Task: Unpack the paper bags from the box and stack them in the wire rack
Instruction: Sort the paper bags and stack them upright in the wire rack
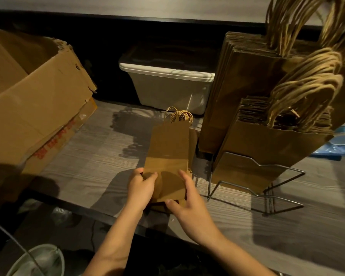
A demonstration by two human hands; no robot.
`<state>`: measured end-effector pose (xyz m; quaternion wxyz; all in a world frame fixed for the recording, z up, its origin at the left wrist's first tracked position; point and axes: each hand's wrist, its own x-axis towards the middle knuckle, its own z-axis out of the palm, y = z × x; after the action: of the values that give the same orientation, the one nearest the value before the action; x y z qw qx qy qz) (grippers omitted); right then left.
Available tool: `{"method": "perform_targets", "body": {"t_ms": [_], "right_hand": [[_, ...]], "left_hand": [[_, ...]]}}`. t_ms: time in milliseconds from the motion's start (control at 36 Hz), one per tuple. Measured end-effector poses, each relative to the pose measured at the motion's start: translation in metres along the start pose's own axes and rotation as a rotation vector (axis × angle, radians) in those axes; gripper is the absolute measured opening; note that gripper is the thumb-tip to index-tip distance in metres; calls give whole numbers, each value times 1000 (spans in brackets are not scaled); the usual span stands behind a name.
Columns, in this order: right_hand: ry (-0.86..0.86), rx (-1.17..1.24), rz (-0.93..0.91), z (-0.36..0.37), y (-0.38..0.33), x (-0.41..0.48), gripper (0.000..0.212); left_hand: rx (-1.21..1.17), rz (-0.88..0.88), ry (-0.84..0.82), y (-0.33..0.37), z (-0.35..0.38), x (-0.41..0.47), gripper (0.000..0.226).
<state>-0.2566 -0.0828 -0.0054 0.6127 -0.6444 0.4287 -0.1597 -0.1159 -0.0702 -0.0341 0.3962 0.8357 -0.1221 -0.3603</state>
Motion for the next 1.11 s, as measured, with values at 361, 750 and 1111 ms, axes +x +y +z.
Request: {"method": "perform_targets", "body": {"t_ms": [361,750,1111], "right_hand": [[-65,116,67,-2,8,3,69],[21,257,-16,-3,0,-1,68],[55,404,-8,-5,-11,6,57]], "left_hand": [[56,11,-17,-4,0,2,46],[3,36,1,-4,-2,0,38],[-87,-2,72,-6,-5,2,21]]}}
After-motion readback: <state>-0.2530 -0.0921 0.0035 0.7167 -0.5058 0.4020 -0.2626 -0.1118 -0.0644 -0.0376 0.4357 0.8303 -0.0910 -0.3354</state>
